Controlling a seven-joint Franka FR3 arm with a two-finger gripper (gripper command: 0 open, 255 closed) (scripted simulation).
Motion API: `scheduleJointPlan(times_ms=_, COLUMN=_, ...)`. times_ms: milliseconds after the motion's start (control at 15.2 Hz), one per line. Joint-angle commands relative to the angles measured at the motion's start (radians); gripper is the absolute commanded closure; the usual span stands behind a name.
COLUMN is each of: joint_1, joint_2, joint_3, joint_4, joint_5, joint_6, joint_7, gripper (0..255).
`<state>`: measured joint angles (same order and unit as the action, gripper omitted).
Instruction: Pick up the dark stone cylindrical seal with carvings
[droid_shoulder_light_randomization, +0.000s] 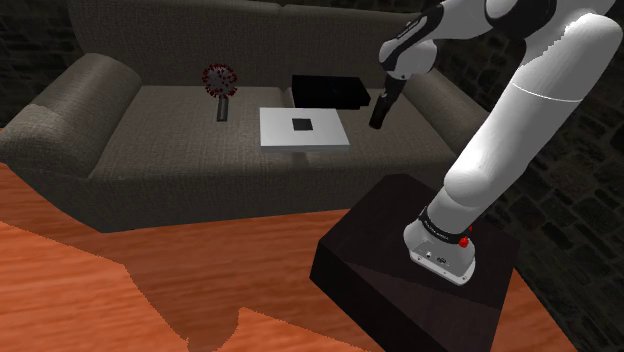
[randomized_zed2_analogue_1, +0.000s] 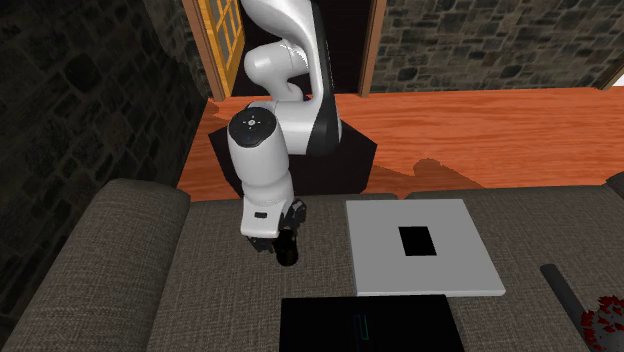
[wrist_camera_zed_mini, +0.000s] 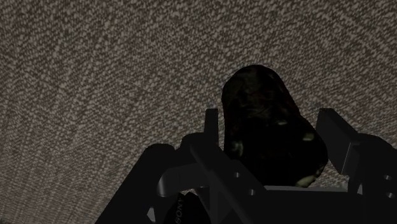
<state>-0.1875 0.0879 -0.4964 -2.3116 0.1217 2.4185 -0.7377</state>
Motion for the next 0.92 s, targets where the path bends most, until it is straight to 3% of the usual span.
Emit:
scheduleJointPlan(times_ms=0, joint_1=0.001, joint_2=-0.020, joint_3=-0.004, joint_4=0.009, joint_5=-0.017, joint_6=-0.026, joint_7=0.011, gripper=255)
scheduleJointPlan(times_ms=858, joint_1=0.004, joint_2=-0.123, joint_3=-0.005, joint_4=0.066, joint_5=-0.094, joint_6=-0.171, joint_7=0.069, gripper=255)
